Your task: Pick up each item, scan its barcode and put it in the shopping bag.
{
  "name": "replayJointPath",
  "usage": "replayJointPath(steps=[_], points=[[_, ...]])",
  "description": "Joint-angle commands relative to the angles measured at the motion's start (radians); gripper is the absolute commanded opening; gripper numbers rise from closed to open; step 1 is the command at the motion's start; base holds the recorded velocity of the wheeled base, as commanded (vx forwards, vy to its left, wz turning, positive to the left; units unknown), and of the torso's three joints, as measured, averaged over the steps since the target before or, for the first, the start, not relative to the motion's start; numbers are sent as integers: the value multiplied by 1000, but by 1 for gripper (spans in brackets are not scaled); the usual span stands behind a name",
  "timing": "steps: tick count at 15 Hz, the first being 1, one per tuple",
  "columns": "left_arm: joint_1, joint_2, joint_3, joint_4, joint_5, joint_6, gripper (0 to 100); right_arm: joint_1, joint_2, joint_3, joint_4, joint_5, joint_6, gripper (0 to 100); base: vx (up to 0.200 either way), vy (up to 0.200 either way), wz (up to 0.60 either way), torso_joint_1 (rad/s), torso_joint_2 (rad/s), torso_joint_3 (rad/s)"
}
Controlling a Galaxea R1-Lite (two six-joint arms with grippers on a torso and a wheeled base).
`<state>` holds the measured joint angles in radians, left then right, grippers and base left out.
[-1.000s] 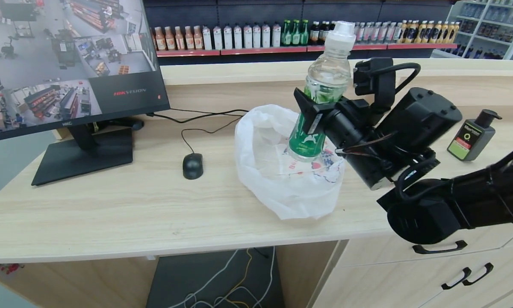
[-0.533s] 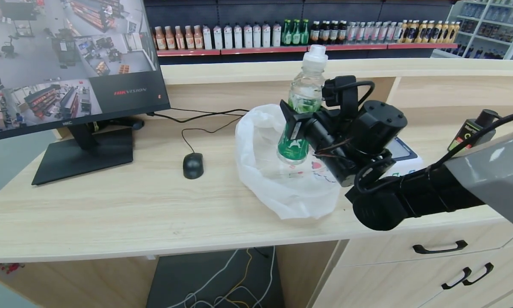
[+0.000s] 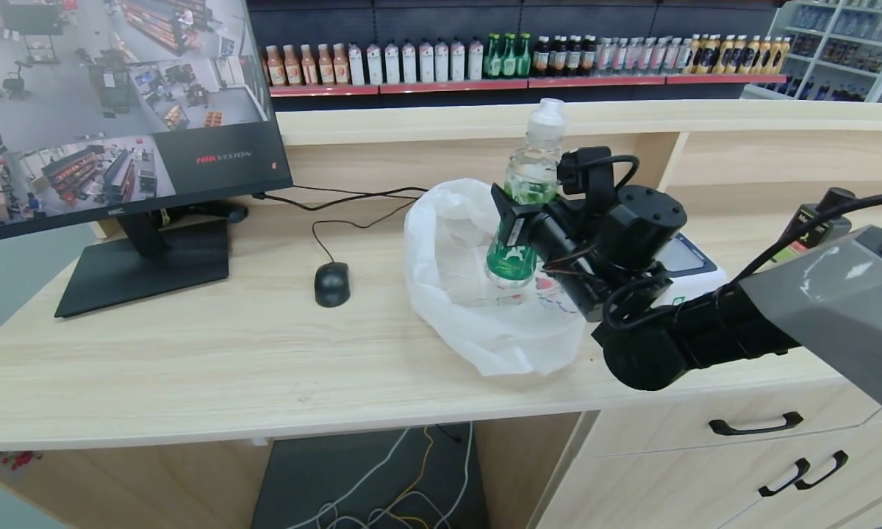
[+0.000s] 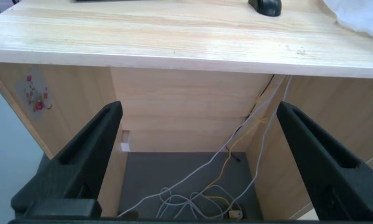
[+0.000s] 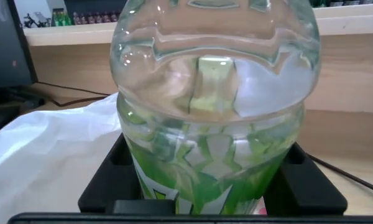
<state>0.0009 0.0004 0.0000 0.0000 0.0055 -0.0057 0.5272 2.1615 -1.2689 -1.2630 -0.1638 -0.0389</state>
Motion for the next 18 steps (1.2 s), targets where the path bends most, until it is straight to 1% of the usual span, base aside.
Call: replayJointPath(steps=[1,8,18], points=[[1,0,0,0,1,0,100,-9,15,-9,1,0,1,0,0,0,0,0,0,0],[1,0,0,0,1,0,100,0,66,-116,65,-2,17,0,0,0,0,0,0,0],[1,0,0,0,1,-3,100,28,115,-104,62,-2,19,0,0,0,0,0,0,0]])
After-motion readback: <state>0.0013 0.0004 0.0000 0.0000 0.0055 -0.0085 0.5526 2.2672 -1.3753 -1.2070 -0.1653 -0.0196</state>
